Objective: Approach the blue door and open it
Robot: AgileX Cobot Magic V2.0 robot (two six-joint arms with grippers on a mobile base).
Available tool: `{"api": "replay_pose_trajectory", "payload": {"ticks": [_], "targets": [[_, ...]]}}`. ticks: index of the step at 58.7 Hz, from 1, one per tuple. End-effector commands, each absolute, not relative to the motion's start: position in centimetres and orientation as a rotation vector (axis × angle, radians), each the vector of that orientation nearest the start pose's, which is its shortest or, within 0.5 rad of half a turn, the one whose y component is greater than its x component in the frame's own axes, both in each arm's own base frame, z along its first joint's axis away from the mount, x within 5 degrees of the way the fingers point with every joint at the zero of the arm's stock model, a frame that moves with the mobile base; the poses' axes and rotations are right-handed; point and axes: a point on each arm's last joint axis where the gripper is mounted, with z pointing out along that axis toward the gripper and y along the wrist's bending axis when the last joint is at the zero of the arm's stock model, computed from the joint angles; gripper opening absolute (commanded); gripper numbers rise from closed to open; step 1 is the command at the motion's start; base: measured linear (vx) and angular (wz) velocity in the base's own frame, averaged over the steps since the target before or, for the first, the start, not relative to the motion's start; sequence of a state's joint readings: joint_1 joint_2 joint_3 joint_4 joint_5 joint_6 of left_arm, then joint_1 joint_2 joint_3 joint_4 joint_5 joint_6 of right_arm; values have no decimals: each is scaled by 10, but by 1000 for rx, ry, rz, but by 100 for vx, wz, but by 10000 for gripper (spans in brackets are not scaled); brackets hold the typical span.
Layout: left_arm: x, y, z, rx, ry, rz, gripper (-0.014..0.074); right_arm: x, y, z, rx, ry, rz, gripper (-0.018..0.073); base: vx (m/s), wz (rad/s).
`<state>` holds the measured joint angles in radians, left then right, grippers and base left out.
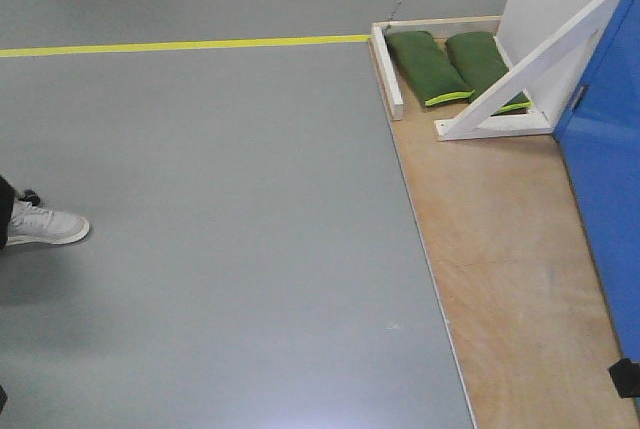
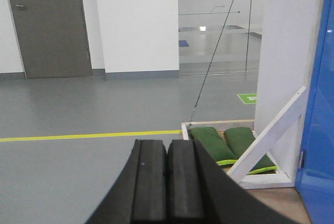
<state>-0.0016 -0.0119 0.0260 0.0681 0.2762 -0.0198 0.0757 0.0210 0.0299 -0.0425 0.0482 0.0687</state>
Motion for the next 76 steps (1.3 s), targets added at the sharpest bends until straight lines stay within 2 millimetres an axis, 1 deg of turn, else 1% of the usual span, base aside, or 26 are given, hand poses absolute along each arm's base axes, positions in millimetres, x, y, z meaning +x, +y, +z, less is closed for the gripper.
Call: {"api": "replay_pose_trajectory", "payload": {"ticks": [1,26,56,76], "targets": [[54,1,197,30,1651,33,73,60,5,203,-50,1517,75,12,23,-27],[54,1,197,30,1651,33,73,60,5,203,-50,1517,75,12,20,-20],[54,1,197,29,1651,33,73,60,5,203,-50,1517,75,12,13,25],[54,1,197,29,1651,33,73,60,5,203,-50,1517,75,12,2,4]]}}
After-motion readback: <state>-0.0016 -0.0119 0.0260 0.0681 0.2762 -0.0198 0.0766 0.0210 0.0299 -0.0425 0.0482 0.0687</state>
